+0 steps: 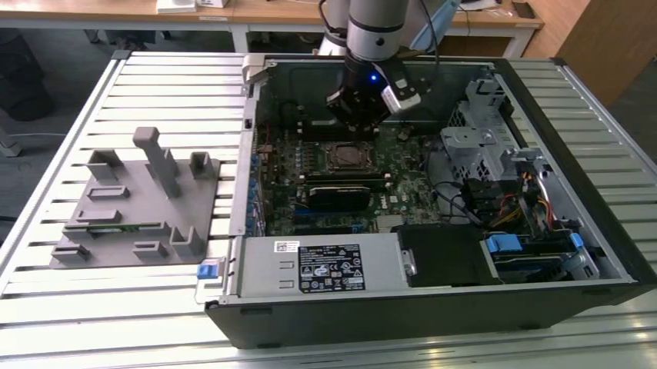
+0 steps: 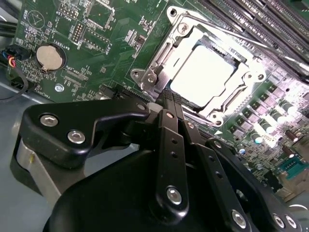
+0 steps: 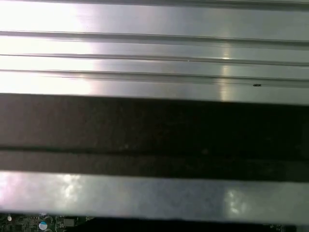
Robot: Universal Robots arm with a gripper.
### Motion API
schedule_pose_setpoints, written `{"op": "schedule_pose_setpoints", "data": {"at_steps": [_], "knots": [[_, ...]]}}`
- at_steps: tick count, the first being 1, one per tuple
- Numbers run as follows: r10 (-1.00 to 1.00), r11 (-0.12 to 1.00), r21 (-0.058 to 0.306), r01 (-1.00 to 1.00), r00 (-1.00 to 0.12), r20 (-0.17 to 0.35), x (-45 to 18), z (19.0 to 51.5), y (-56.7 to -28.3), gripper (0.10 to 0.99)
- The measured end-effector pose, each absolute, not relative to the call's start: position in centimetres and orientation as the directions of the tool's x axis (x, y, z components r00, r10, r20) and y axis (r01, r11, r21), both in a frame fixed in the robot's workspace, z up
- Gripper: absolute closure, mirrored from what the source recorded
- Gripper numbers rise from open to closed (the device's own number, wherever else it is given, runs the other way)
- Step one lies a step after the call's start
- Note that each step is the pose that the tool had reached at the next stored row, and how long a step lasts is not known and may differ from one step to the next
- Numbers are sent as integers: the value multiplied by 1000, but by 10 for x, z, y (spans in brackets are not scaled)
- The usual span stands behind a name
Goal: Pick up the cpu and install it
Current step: 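Install the second cpu locking lever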
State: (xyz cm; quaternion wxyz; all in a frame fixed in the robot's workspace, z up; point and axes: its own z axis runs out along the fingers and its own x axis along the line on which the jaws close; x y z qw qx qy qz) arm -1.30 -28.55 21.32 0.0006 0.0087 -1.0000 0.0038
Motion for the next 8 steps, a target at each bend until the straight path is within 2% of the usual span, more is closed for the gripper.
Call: {"op": "schedule_pose_setpoints", "data": {"at_steps": [8], "knots": [[-17, 1000, -8, -17, -1000, 1, -13, 213, -289, 965]]}}
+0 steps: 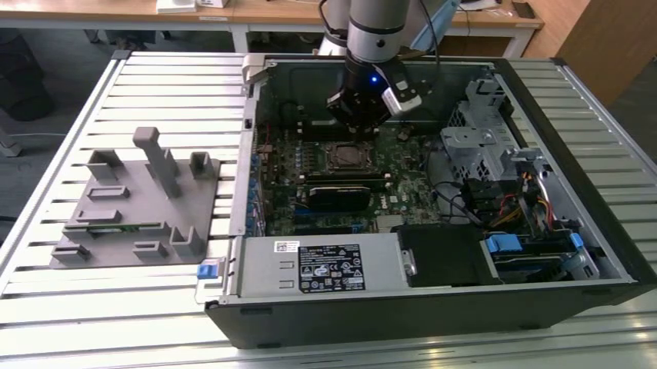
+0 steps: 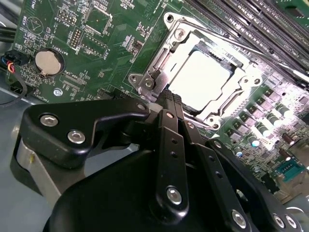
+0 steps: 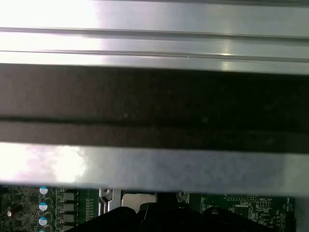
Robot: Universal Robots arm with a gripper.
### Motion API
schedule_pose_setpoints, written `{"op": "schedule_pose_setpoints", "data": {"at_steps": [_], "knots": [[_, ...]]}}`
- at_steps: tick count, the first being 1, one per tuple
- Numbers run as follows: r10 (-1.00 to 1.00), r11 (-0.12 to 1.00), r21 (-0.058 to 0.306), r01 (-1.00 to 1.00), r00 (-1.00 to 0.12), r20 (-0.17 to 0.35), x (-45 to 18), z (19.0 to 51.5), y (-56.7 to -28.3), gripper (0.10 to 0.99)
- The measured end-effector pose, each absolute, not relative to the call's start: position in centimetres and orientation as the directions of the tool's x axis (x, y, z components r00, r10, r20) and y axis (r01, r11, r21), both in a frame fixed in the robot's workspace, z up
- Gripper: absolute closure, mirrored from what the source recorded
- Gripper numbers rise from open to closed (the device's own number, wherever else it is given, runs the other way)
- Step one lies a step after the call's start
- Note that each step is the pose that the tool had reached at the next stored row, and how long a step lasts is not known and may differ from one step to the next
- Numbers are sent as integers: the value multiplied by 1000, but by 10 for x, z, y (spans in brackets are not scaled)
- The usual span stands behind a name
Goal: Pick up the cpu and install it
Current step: 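Install the second cpu locking lever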
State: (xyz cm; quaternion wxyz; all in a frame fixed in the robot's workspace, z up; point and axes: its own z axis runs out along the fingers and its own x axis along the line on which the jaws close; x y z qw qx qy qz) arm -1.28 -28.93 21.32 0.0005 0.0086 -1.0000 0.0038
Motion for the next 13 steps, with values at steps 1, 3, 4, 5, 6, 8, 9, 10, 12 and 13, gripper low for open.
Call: {"op": "schedule_pose_setpoints", "data": {"at_steps": [1, 3, 4, 5, 6, 8, 9, 10, 12, 13], "knots": [[-17, 1000, -8, -17, -1000, 1, -13, 214, -289, 965], [-17, 1000, -8, -17, -1000, 1, -13, 216, -289, 965], [-17, 1000, -8, -17, -1000, 1, -13, 217, -289, 965], [-17, 1000, -8, -17, -1000, 1, -13, 219, -289, 965], [-17, 1000, -8, -17, -1000, 1, -13, 221, -289, 965], [-17, 1000, -8, -17, -1000, 1, -13, 224, -289, 965], [-17, 1000, -8, -17, -1000, 1, -13, 224, -290, 965], [-17, 1000, -7, -17, -1000, 1, -13, 224, -290, 965], [-17, 1000, -8, -17, -1000, 1, -13, 224, -291, 965], [-17, 1000, -8, -17, -1000, 1, -13, 224, -292, 965]]}}
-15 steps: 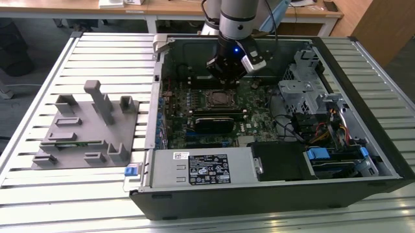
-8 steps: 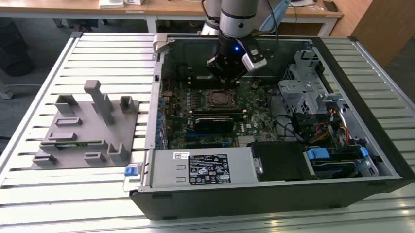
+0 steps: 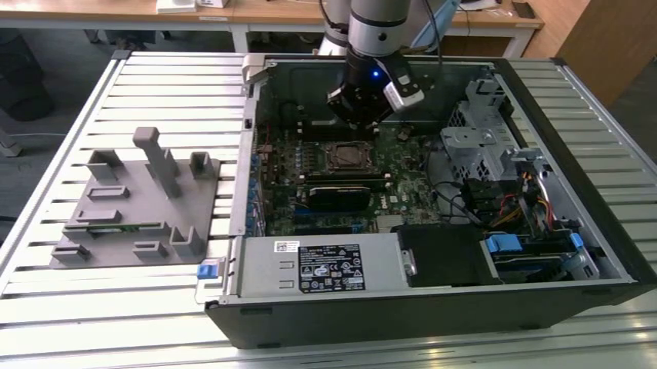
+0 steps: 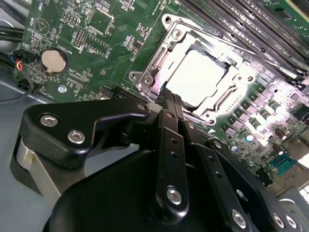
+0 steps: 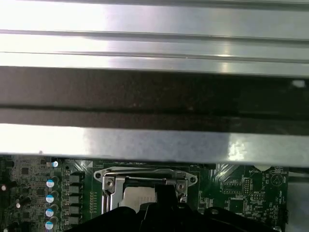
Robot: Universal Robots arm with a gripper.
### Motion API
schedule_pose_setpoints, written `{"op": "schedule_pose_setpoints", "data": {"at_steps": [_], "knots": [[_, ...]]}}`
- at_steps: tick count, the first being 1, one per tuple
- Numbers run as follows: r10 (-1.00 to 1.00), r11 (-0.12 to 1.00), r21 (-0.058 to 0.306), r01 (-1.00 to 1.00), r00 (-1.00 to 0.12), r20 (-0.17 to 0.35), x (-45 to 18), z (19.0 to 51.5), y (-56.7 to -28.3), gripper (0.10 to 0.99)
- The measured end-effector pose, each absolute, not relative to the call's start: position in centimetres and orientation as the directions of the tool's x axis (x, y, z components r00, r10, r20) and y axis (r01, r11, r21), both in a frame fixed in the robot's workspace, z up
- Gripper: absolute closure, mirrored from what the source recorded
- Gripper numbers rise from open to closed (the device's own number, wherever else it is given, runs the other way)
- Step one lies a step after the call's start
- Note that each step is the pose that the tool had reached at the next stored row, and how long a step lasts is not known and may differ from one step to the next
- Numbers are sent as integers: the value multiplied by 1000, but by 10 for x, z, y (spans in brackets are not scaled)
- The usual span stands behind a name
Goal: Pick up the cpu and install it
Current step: 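Install the second cpu locking lever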
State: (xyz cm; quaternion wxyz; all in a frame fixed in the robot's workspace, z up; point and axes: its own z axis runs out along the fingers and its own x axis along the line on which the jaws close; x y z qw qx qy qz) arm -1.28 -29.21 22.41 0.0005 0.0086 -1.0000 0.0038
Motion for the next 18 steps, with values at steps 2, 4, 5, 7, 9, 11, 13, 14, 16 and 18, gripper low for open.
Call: {"op": "schedule_pose_setpoints", "data": {"at_steps": [2, 4, 5, 7, 9, 11, 13, 14, 16, 18], "knots": [[-17, 1000, -8, -17, -1000, 1, -13, 224, -294, 965], [-17, 1000, -8, -17, -1000, 1, -13, 224, -296, 965], [-17, 1000, -8, -17, -1000, 1, -13, 224, -297, 965], [-17, 1000, -8, -17, -1000, 1, -13, 224, -300, 965], [-17, 1000, -8, -17, -1000, 1, -13, 224, -302, 965], [-17, 1000, -8, -17, -1000, 1, -13, 224, -305, 965], [-17, 1000, -8, -17, -1000, 1, -13, 224, -306, 965], [-17, 1000, -8, -17, -1000, 1, -13, 224, -307, 965], [-17, 1000, -7, -17, -1000, 1, -13, 227, -307, 965], [-17, 1000, -7, -17, -1000, 1, -13, 233, -307, 965]]}}
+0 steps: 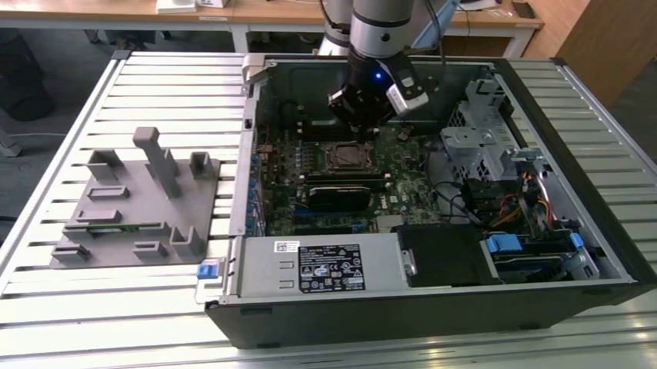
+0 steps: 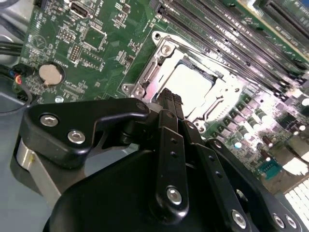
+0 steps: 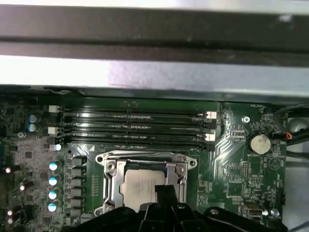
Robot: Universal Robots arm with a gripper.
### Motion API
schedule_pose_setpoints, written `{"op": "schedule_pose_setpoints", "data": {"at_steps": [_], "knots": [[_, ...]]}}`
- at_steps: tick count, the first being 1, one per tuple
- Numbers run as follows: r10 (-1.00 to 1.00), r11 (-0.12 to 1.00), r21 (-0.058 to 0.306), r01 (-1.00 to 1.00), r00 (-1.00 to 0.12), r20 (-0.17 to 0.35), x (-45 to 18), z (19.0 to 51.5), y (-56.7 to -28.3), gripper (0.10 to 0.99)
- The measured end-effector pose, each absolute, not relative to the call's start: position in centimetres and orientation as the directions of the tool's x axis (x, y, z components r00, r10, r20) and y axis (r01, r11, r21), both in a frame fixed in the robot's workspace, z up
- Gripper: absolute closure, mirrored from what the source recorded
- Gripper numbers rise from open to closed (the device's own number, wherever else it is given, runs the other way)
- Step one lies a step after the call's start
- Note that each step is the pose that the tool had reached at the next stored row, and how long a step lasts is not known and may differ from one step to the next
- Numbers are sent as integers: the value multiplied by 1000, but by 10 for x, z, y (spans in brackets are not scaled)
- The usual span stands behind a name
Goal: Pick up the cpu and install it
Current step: 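Install the second cpu locking lever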
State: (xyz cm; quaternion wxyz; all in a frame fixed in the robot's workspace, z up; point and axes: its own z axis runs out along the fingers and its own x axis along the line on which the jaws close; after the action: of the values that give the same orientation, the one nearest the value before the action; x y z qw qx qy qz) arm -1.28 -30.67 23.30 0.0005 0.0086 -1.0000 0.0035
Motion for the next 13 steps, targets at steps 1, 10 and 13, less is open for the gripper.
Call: {"op": "schedule_pose_setpoints", "data": {"at_steps": [1, 10, 13], "knots": [[-17, 1000, -7, -17, -1000, 1, -13, 237, -307, 965], [-17, 1000, -7, -17, -1000, 1, -13, 241, -319, 965], [-17, 1000, -7, -17, -1000, 4, -13, 241, -326, 965]]}}
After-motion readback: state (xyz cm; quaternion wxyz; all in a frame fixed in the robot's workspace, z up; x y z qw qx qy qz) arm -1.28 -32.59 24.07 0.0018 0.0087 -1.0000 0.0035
